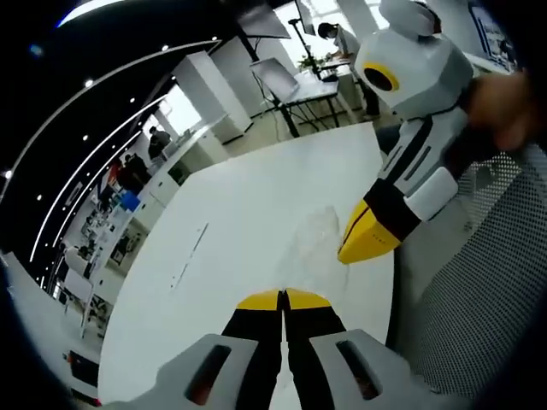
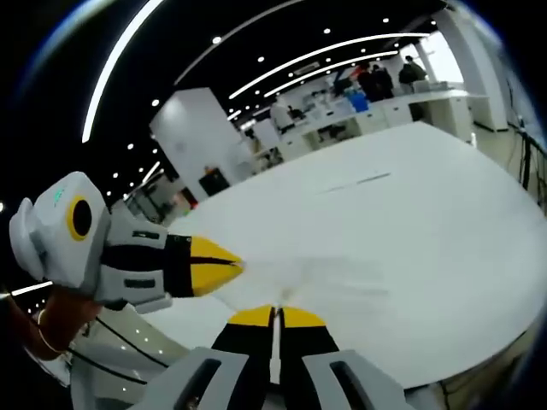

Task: Open the resealable bag by pulling the two sides of the seal apart until the entire bag opening is separated and visibly accessible.

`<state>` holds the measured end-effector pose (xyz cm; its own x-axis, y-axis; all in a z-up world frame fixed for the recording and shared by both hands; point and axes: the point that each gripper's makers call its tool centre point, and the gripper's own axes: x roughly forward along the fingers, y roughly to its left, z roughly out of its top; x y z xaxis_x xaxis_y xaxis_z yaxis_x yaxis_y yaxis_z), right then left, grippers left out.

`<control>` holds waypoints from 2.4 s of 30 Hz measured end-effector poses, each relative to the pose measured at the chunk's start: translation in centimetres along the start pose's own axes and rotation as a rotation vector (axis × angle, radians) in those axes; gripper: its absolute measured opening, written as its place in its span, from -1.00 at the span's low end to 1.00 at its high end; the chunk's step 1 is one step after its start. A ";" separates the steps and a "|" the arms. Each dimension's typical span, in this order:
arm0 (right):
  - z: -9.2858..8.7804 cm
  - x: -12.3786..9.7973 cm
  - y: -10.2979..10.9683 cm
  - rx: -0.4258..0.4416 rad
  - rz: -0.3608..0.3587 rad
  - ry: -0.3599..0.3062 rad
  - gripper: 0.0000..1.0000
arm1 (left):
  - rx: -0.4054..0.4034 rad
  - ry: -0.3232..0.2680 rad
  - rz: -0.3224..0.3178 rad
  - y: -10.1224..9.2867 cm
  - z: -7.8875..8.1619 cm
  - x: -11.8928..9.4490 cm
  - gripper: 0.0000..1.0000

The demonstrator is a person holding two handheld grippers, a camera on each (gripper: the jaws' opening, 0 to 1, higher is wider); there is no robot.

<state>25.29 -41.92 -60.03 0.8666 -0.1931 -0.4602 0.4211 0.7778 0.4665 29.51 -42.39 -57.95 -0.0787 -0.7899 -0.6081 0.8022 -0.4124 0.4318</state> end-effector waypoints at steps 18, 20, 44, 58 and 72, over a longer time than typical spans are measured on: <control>-0.2 0.1 0.4 0.107 0.033 0.004 -1.00 | -0.046 -0.021 -0.045 -1.5 0.6 0.4 -1.00; -0.5 0.2 0.7 0.101 0.040 0.027 -1.00 | -0.045 -0.021 -0.032 -0.9 0.5 0.3 -1.00; 0.1 0.1 0.7 0.022 0.034 0.002 -1.00 | 0.025 -0.019 0.031 1.8 1.0 0.2 -1.00; -0.1 0.7 1.8 -0.166 0.067 0.011 -0.51 | -0.068 0.028 0.017 3.5 -1.7 2.0 -1.00; -0.5 0.7 1.6 -0.220 0.058 0.025 -0.32 | -0.175 0.023 0.209 13.8 -1.9 3.9 -1.00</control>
<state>26.47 -40.55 -59.97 0.8797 -0.1318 -0.4570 0.2998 0.8996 0.3177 41.37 -50.33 -55.63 0.1115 -0.8383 -0.5337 0.8899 -0.1549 0.4292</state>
